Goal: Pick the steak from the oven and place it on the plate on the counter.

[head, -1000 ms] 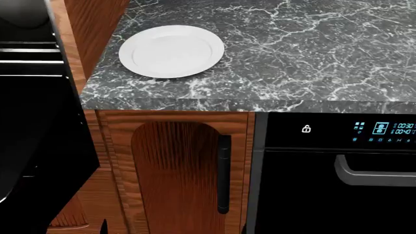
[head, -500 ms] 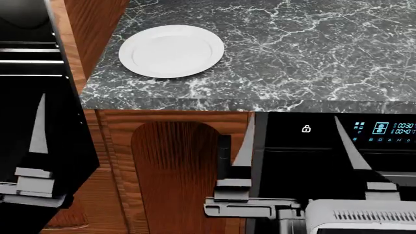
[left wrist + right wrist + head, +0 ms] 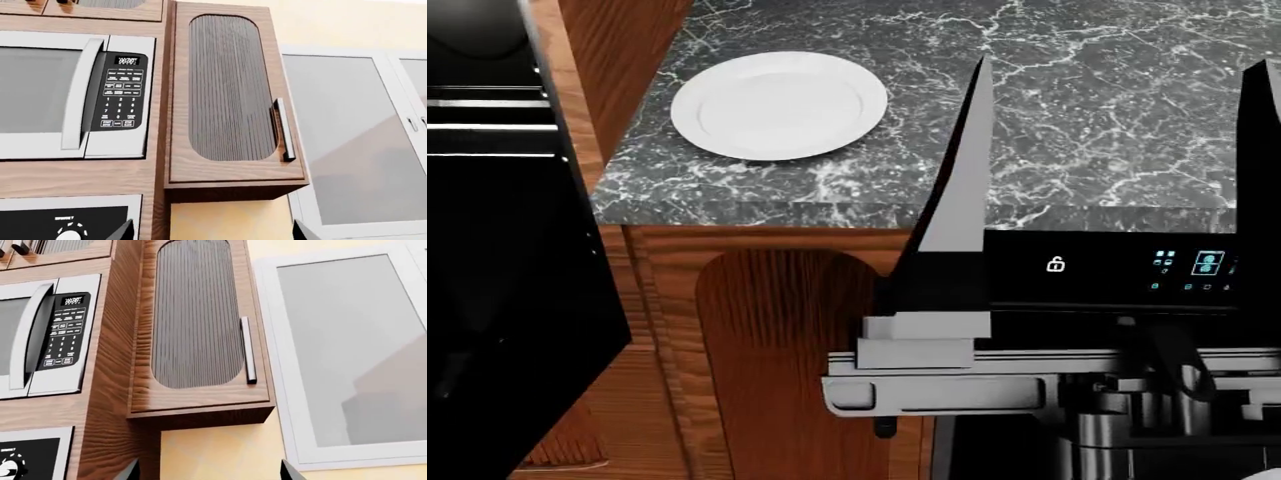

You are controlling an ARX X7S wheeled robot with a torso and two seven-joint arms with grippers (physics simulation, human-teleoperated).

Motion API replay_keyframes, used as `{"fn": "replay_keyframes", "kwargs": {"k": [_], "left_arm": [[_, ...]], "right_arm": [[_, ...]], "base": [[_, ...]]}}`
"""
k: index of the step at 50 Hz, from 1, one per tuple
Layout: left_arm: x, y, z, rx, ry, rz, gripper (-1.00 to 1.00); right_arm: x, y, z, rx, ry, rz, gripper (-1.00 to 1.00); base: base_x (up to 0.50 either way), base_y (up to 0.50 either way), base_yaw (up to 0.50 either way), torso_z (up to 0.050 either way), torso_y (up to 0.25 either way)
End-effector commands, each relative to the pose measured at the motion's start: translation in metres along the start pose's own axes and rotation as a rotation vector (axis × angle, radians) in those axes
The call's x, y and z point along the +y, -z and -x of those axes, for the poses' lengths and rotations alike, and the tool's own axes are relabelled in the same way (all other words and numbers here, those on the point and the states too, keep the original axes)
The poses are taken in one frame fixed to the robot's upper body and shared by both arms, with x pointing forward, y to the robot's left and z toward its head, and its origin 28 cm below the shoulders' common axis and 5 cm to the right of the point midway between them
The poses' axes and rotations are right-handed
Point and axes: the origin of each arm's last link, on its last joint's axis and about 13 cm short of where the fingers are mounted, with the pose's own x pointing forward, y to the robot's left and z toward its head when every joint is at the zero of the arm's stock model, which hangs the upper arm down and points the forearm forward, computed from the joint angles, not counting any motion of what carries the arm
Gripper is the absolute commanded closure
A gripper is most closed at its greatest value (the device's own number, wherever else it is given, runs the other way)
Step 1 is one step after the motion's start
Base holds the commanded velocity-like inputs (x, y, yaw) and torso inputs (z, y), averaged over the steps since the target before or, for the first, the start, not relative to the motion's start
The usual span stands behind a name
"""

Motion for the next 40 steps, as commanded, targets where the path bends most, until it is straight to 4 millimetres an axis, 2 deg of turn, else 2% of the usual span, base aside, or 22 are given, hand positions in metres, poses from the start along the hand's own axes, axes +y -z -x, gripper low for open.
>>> {"fn": "replay_keyframes", "kwargs": {"k": [1, 40], "left_arm": [[0.0070, -0.0028, 0.0023, 0.040, -0.055, -0.028, -1.00], [0.0054, 0.0012, 0.0059, 0.065, -0.058, -0.033, -1.00]], "right_arm": [[-0.0017, -0.0076, 0.0003, 0.034, 0.013, 0.009, -1.00], [-0.0021, -0.0022, 0.0063, 0.054, 0.000, 0.014, -1.00]], "base": [[0.00, 0.50, 0.00, 0.000, 0.000], [0.00, 0.50, 0.00, 0.000, 0.000]]}}
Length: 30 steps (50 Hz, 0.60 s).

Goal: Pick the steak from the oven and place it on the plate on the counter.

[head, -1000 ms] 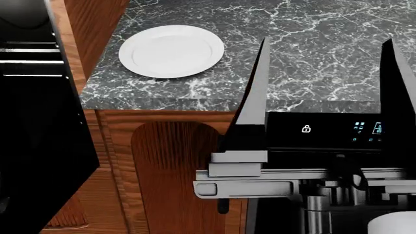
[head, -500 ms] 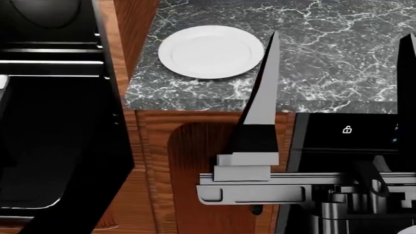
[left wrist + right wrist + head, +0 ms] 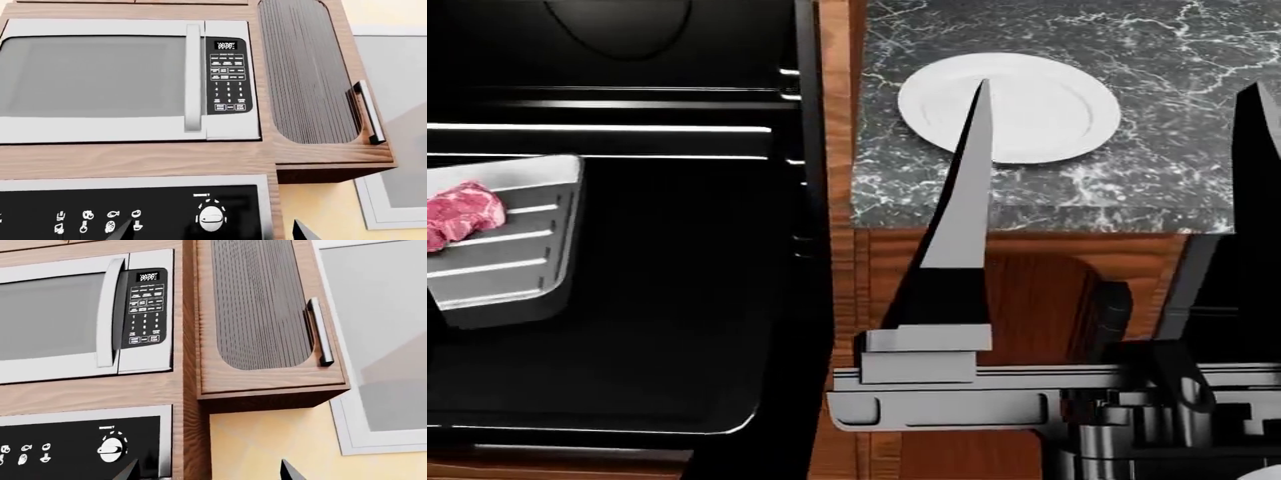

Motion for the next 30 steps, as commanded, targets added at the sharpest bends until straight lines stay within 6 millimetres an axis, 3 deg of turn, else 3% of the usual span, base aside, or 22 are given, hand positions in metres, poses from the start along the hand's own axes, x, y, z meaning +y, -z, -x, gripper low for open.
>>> {"fn": "replay_keyframes", "kwargs": {"k": [1, 30], "left_arm": [[0.0002, 0.0003, 0.0008, 0.003, -0.002, -0.002, -1.00], [0.0079, 0.0036, -0.0052, 0.063, -0.154, -0.059, -1.00]], "right_arm": [[-0.0005, 0.0010, 0.0007, 0.001, 0.000, 0.001, -1.00], [-0.0017, 0.0022, 0.0024, 0.004, -0.001, 0.003, -1.00]], "base": [[0.00, 0.50, 0.00, 0.000, 0.000], [0.00, 0.50, 0.00, 0.000, 0.000]]}}
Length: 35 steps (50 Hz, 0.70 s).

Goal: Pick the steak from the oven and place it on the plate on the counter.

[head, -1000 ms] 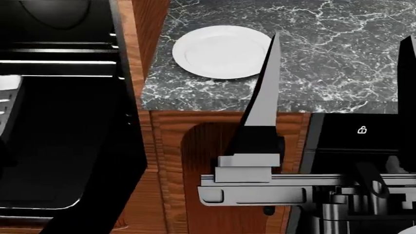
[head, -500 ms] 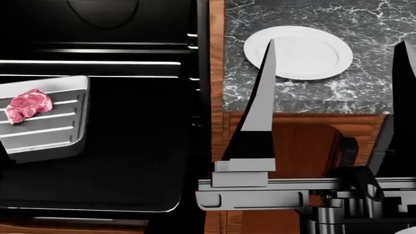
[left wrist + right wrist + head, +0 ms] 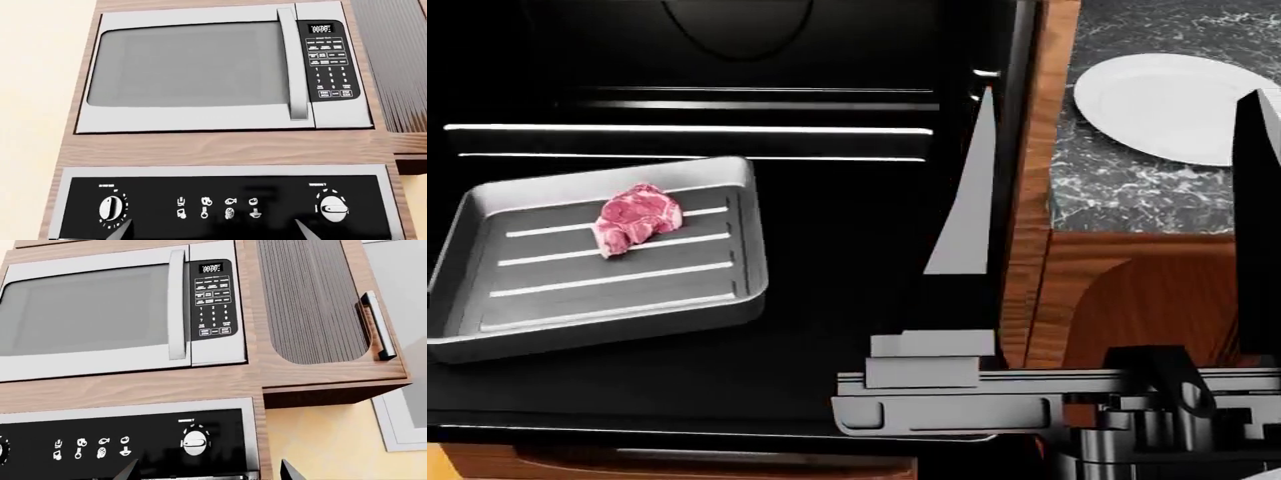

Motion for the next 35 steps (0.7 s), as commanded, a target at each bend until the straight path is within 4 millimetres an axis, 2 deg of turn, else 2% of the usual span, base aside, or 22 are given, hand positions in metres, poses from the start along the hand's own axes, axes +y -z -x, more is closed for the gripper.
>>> {"fn": "replay_keyframes", "kwargs": {"k": [1, 31, 35], "left_arm": [[0.0017, 0.0001, -0.0022, 0.023, -0.055, -0.011, -1.00], [-0.0015, 0.0015, 0.0004, 0.019, -0.033, -0.017, -1.00], [-0.0019, 0.0021, 0.0010, 0.021, -0.030, -0.017, -1.00]], "right_arm": [[-0.0003, 0.0004, 0.0010, 0.000, 0.000, 0.000, -1.00], [0.0012, 0.0015, 0.0027, 0.001, -0.008, -0.010, -1.00], [0.0019, 0.0001, 0.0025, -0.015, -0.011, -0.032, -1.00]], "base": [[0.00, 0.50, 0.00, 0.000, 0.000], [0.00, 0.50, 0.00, 0.000, 0.000], [0.00, 0.15, 0.00, 0.000, 0.000]]}}
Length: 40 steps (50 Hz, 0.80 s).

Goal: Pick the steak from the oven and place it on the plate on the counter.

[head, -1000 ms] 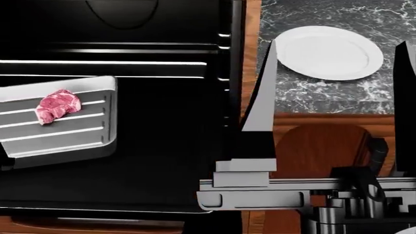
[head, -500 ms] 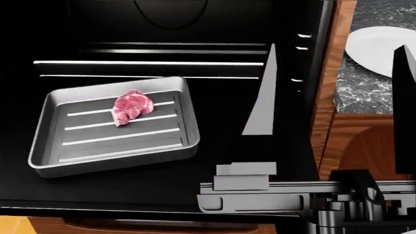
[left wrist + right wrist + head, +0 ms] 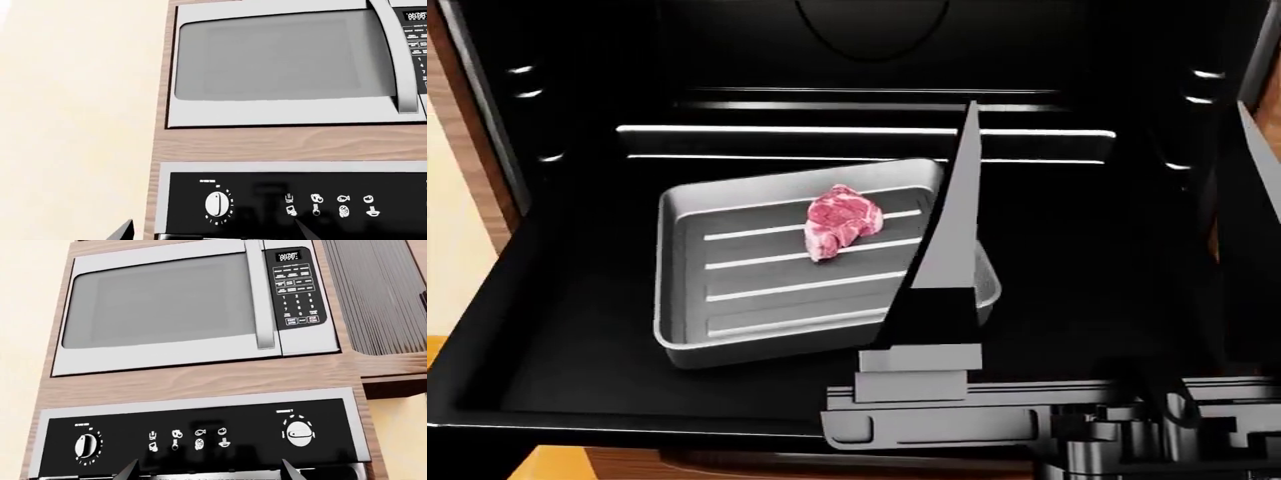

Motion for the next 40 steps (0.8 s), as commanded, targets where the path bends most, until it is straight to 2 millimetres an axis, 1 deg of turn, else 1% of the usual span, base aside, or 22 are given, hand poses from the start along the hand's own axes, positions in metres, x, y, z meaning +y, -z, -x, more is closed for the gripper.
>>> {"fn": "replay_keyframes", "kwargs": {"k": [1, 5, 21, 26, 36, 40], "left_arm": [[-0.0012, 0.0009, 0.0016, 0.006, 0.009, 0.001, -1.00], [-0.0008, 0.0017, 0.0018, 0.007, 0.011, -0.003, -1.00], [-0.0019, 0.0011, 0.0029, 0.006, 0.014, 0.001, -1.00], [-0.0017, 0.0024, 0.0036, 0.007, 0.014, 0.004, -1.00], [-0.0020, 0.0013, 0.0035, 0.004, 0.015, 0.006, -1.00], [-0.0016, 0.0008, 0.0027, 0.004, 0.014, 0.005, -1.00]], "right_arm": [[0.0004, -0.0022, -0.0005, -0.027, -0.001, -0.022, -1.00], [0.0008, 0.0001, -0.0016, 0.000, 0.002, -0.014, -1.00], [0.0016, 0.0005, 0.0003, 0.019, -0.005, -0.003, -1.00], [0.0005, -0.0009, 0.0010, -0.011, 0.004, -0.021, -1.00], [0.0011, -0.0009, 0.0011, 0.002, -0.002, -0.020, -1.00], [0.0013, -0.0001, 0.0011, 0.011, -0.003, -0.012, -1.00]], "base": [[0.00, 0.00, 0.00, 0.000, 0.000], [0.01, 0.00, 0.00, 0.000, 0.000], [0.47, -0.27, 0.00, 0.000, 0.001], [0.45, -0.13, 0.00, 0.000, 0.002], [0.00, 0.00, 0.00, 0.000, 0.003], [0.44, -0.22, 0.00, 0.000, 0.000]]}}
